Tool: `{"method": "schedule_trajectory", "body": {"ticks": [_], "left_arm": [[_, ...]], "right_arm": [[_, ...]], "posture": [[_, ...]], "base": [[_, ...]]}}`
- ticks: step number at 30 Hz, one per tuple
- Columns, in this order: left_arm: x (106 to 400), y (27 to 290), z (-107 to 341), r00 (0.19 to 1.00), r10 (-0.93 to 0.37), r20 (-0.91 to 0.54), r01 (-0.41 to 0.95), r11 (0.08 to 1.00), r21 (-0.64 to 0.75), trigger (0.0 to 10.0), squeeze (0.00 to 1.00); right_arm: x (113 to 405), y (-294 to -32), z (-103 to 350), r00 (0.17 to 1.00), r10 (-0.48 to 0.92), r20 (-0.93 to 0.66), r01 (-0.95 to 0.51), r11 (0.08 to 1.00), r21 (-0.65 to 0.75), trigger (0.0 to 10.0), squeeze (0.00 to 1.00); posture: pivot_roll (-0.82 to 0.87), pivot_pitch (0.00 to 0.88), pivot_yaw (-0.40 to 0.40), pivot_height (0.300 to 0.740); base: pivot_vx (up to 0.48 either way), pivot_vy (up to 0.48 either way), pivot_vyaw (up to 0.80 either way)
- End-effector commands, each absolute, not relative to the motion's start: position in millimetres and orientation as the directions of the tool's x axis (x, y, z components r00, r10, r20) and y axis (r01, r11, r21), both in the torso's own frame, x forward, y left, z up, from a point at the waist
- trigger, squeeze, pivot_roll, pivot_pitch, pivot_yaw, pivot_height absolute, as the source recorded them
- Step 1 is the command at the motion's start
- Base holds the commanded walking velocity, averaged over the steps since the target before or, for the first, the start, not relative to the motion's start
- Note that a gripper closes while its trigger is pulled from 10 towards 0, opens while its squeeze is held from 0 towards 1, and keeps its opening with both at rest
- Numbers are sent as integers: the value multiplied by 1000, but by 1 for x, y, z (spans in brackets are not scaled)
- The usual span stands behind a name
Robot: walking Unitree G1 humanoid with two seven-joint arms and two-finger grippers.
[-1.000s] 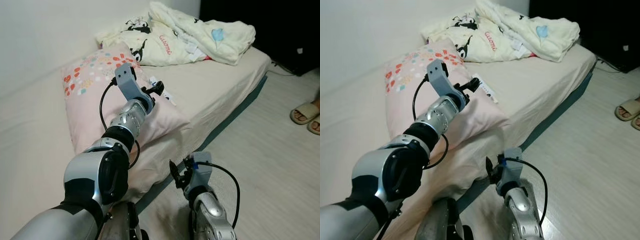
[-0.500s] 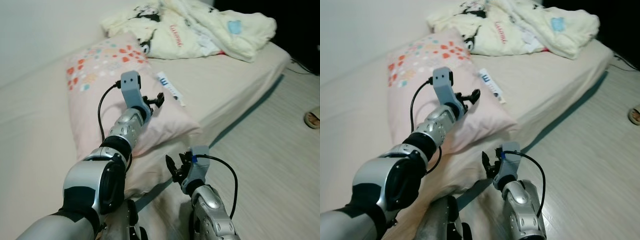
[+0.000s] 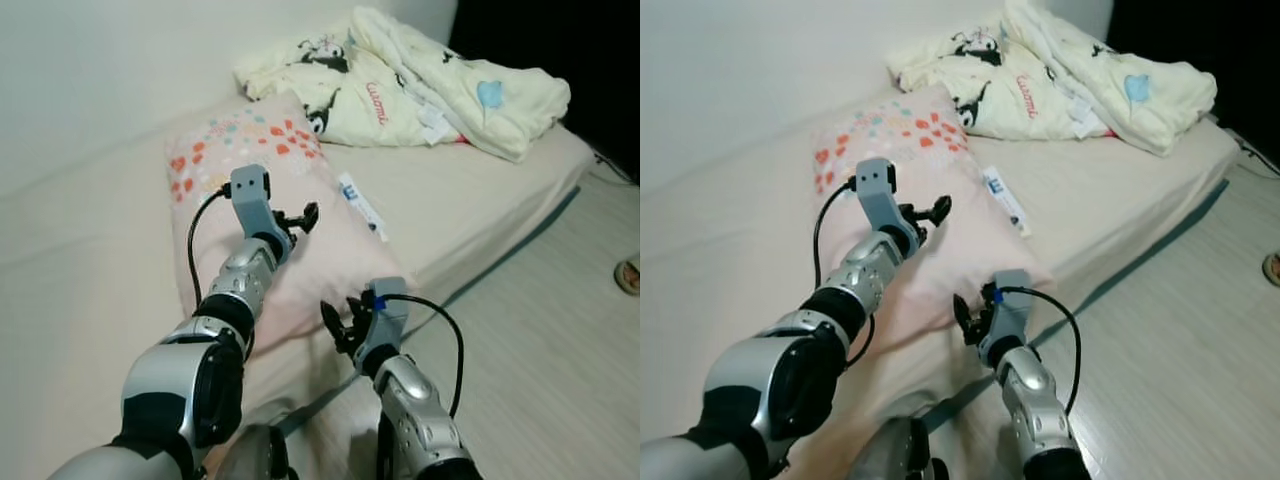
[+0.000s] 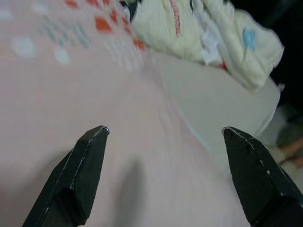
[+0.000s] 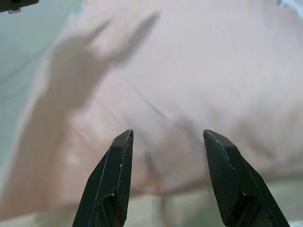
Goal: Clean up the room
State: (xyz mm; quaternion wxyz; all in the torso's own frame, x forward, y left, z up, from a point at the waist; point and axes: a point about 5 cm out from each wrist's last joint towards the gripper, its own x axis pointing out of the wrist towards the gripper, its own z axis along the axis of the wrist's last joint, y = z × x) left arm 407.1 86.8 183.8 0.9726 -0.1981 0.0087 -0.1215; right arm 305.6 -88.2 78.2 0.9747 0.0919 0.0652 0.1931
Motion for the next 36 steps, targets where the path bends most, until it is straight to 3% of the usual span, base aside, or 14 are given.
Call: {"method": "schedule_trajectory", "body": {"ticks": [1,9,14,17,22,31,36], "left_arm": [[407,96,179,976,-218,27,210,892,-401,10000,0],[395,100,149,977,-210,-15,183,881,-435,10000,0],[373,120,98,979,-145,-147,66,894,-443,10000,0],[348,140,58,963,-91,-253,-23,910,-414,10000,0],[325,154,28,940,-70,-333,-63,926,-372,10000,0],[280,177,-18,849,-47,-526,-59,981,-183,10000,0],[270,184,-26,823,-27,-567,-78,984,-159,10000,0]], "right_arm": [[302,-88,70,914,391,-112,-359,905,226,10000,0],[308,-94,58,910,379,-170,-345,917,202,10000,0],[296,-109,19,873,338,-351,-297,940,166,10000,0],[276,-130,-16,809,255,-530,-236,966,104,10000,0],[254,-148,-39,748,176,-640,-184,981,55,10000,0],[212,-177,-70,603,49,-796,-118,993,-28,10000,0],[208,-181,-72,587,34,-809,-118,992,-44,10000,0]], "posture": [[-137,180,110,698],[-137,121,96,725],[-120,68,73,740],[-94,24,44,740],[-80,0,29,740],[-70,0,24,740],[-73,0,28,740]], "base": [[0,0,0],[0,0,0],[0,0,0],[0,0,0],[0,0,0],[0,0,774],[0,0,772]]}}
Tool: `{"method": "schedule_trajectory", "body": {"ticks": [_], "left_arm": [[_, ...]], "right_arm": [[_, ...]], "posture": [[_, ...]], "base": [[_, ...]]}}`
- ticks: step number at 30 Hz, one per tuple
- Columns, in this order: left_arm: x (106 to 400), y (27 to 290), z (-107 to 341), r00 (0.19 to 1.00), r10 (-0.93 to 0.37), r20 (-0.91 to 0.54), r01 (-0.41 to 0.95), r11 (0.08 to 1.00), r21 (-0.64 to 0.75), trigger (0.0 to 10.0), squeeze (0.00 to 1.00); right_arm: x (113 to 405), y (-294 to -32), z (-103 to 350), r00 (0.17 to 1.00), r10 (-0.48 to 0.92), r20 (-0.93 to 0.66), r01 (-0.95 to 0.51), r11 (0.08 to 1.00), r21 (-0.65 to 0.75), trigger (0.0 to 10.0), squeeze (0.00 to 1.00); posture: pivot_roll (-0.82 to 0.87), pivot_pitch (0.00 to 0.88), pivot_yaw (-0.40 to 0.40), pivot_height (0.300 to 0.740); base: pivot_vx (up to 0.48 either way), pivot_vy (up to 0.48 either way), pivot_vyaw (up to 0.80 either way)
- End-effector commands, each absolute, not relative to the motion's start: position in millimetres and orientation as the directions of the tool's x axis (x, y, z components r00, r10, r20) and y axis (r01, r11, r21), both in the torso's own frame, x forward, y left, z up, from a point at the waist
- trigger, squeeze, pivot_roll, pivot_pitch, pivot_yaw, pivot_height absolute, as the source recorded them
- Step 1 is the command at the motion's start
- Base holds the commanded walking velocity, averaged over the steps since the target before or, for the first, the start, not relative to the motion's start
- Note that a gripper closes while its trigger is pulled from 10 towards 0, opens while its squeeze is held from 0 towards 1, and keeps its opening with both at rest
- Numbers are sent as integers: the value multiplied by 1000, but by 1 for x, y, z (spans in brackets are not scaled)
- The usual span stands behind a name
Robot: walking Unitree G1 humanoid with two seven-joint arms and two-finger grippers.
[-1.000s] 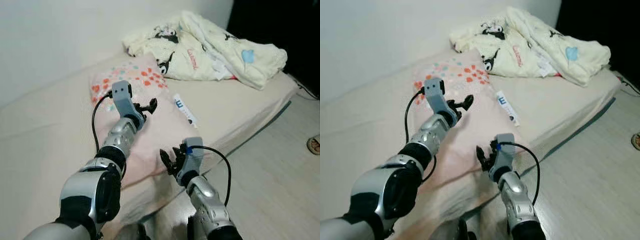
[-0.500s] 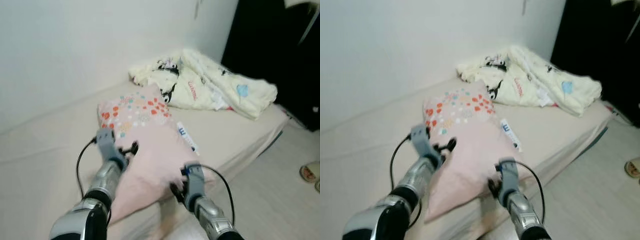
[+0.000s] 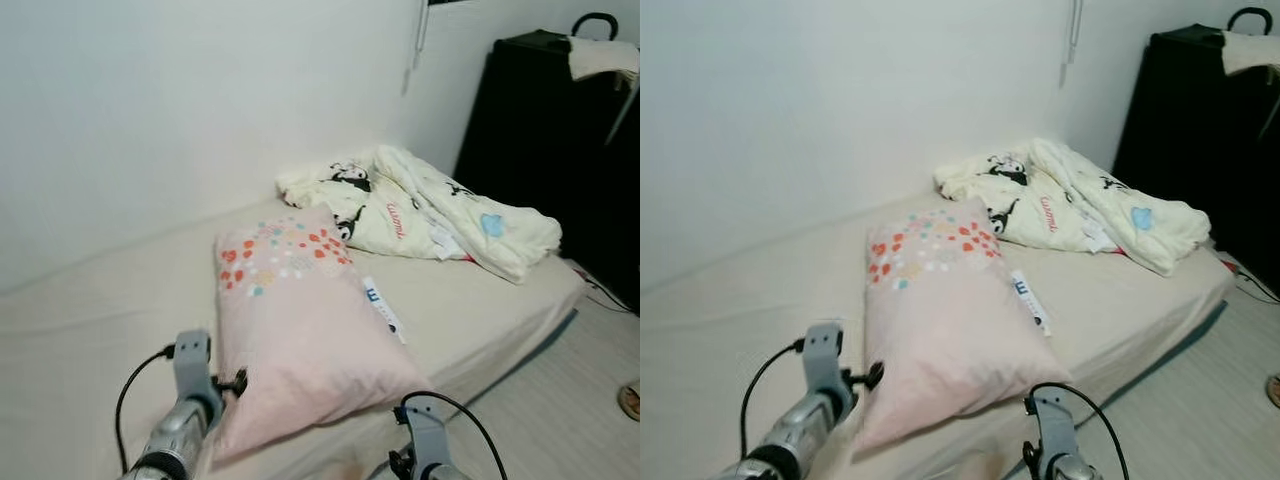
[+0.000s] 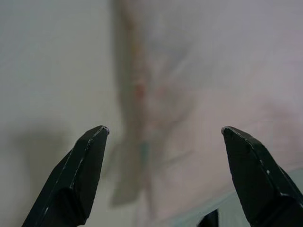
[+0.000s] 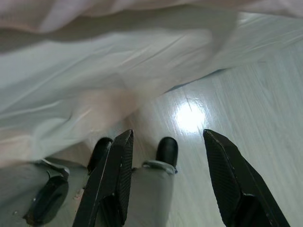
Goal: Clean up the room
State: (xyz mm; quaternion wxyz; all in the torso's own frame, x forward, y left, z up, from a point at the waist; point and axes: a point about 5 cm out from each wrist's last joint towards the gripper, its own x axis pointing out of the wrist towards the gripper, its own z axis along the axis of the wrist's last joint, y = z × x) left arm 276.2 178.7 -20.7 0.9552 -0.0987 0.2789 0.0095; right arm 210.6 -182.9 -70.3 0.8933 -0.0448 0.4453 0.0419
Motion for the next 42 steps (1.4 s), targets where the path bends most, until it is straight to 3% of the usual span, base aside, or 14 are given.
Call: {"method": "schedule_trajectory", "body": {"ticks": [1,8,23,38,42], "left_arm": [[265,188,-30,810,-14,-586,-92,984,-150,10000,0],[258,191,-35,793,1,-609,-116,982,-150,10000,0],[287,175,-12,855,-50,-516,-71,974,-213,10000,0],[304,145,5,877,-199,-437,121,972,-200,10000,0],[304,144,4,877,-185,-444,109,975,-191,10000,0]], "right_arm": [[207,-184,-73,582,26,-813,-122,991,-55,10000,0],[205,-190,-73,571,6,-821,-125,989,-80,10000,0],[211,-193,-70,579,-8,-815,-138,985,-107,10000,0],[209,-193,-71,576,-20,-817,-138,983,-121,10000,0],[209,-193,-71,577,-22,-817,-135,983,-122,10000,0]], "posture": [[-72,0,30,740],[-72,0,29,740],[-80,0,33,740],[-80,0,38,740],[-80,0,38,740]], "base": [[0,0,769],[0,0,771],[0,0,771],[0,-32,709],[0,-240,741]]}}
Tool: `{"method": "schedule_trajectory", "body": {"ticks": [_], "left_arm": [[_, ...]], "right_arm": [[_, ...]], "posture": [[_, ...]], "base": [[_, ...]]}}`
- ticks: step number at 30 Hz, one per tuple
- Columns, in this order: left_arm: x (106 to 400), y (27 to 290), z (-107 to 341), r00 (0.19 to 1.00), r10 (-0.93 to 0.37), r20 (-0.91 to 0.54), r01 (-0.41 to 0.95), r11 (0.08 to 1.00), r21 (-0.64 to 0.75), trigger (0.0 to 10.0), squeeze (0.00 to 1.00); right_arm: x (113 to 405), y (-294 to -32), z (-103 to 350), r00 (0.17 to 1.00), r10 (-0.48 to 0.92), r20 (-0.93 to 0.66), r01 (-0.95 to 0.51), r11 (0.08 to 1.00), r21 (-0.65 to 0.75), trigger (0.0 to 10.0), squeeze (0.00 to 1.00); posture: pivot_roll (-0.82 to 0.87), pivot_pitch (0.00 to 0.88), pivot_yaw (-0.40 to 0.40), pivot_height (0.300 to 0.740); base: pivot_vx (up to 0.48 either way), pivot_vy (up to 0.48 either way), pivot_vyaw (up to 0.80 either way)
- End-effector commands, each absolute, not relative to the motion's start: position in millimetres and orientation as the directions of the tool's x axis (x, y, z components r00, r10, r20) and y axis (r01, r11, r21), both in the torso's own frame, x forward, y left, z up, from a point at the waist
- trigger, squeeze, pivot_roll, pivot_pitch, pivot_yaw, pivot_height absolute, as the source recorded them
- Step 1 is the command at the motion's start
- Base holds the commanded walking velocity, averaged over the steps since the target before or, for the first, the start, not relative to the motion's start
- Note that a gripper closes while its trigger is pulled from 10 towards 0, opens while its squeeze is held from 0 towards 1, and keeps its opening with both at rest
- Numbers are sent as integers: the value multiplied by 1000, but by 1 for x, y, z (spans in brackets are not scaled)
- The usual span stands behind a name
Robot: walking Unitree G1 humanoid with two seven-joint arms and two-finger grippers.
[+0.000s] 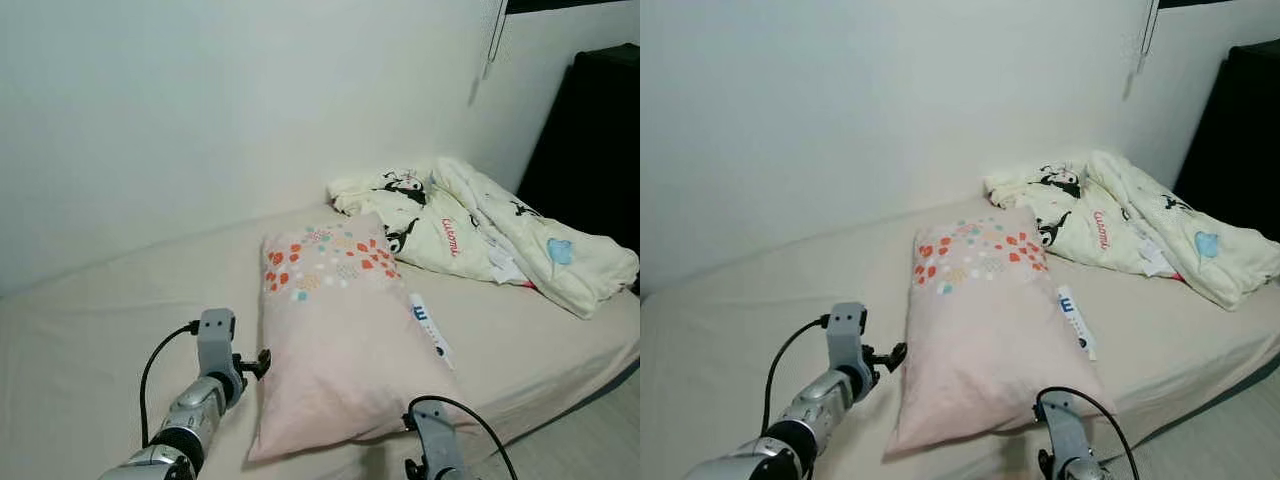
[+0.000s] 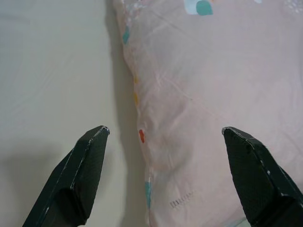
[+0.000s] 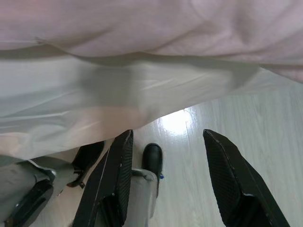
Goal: Clean up the room
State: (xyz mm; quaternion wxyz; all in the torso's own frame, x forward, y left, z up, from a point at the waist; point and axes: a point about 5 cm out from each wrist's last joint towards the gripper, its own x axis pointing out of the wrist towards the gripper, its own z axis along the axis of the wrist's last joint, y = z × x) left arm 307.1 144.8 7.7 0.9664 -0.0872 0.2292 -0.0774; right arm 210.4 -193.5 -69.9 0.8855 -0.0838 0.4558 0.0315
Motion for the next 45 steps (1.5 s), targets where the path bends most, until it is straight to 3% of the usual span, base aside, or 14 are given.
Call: {"method": "schedule_trajectory", "body": {"ticks": [1,19,33,45], "left_arm": [[304,144,4,877,-185,-444,109,975,-191,10000,0],[309,133,11,877,-254,-407,173,959,-226,10000,0],[313,126,17,885,-277,-373,195,950,-243,10000,0],[323,113,30,891,-332,-311,243,925,-291,10000,0]], "right_arm": [[209,-193,-71,577,-22,-817,-135,983,-122,10000,0],[205,-194,-73,561,-50,-826,-111,985,-135,10000,0],[204,-193,-74,557,-44,-830,-110,986,-126,10000,0],[201,-193,-75,550,-48,-834,-104,987,-125,10000,0]], "posture": [[-80,0,38,740],[-68,0,35,740],[-70,0,38,740],[-82,0,45,740]], "base": [[0,0,744],[0,0,101],[339,0,0],[0,0,0]]}}
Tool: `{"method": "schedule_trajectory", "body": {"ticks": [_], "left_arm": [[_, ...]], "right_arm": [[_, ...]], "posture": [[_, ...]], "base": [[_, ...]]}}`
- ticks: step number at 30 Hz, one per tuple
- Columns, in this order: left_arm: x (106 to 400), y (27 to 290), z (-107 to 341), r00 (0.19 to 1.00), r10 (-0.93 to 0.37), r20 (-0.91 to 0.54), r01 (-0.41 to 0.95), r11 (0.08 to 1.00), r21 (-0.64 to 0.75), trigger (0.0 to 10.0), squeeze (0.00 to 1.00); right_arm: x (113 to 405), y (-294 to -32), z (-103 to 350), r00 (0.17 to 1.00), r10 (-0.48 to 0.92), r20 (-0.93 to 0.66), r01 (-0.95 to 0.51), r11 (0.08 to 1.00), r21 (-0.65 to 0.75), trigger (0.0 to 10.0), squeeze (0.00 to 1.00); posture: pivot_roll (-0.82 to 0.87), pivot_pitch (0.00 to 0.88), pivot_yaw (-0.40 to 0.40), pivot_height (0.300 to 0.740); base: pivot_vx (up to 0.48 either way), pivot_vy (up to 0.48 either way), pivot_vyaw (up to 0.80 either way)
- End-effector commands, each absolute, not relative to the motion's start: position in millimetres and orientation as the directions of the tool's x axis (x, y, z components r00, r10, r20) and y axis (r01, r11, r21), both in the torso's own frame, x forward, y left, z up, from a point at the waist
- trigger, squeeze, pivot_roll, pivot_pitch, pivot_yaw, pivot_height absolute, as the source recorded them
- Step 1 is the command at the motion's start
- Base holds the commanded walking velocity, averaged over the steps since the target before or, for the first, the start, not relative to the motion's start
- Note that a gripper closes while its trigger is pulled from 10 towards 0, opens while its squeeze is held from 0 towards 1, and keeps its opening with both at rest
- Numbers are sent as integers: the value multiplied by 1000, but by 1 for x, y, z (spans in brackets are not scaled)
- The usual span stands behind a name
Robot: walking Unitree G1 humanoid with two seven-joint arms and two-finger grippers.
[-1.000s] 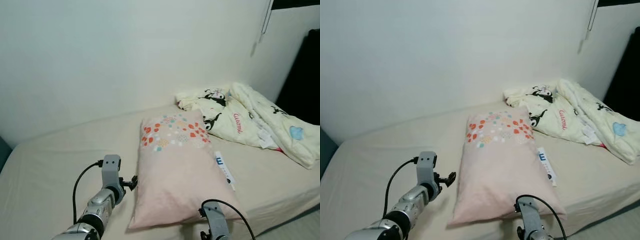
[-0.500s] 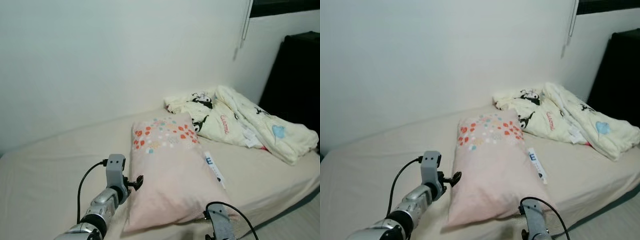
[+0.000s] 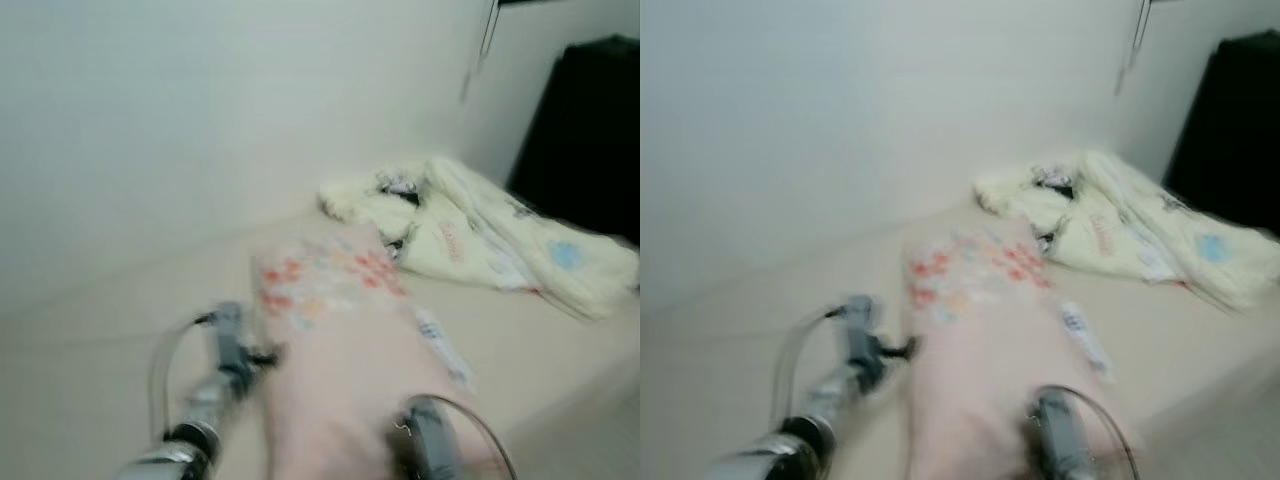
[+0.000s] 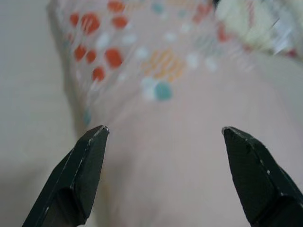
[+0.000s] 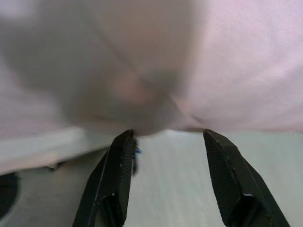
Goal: Clean up the room
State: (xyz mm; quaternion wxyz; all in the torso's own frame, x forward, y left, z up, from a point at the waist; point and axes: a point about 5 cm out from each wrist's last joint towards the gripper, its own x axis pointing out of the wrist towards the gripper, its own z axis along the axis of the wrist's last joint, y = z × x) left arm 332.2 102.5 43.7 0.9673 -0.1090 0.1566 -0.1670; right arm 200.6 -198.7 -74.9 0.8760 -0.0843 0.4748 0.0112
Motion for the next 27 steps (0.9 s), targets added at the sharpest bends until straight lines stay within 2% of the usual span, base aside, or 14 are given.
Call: {"method": "schedule_trajectory", "body": {"ticks": [1,10,16,20,27], "left_arm": [[323,113,30,891,-332,-311,243,925,-291,10000,0],[334,103,46,889,-380,-253,293,900,-323,10000,0],[338,90,53,854,-452,-258,377,879,-292,10000,0],[345,80,64,835,-494,-244,417,856,-307,10000,0],[347,73,66,831,-485,-271,415,866,-278,10000,0]], "right_arm": [[201,-193,-75,550,-48,-834,-104,987,-125,10000,0],[197,-193,-78,538,-58,-841,-95,987,-128,10000,0],[192,-192,-80,530,-73,-845,-64,990,-125,10000,0],[186,-195,-83,503,-89,-860,-51,990,-132,10000,0],[179,-194,-86,499,-94,-862,-38,991,-130,10000,0]], "posture": [[-82,0,45,740],[-84,0,51,740],[-88,0,59,740],[-96,0,71,740],[-108,0,79,740]], "base": [[0,0,0],[0,0,0],[0,0,0],[0,0,-672],[0,0,-691]]}}
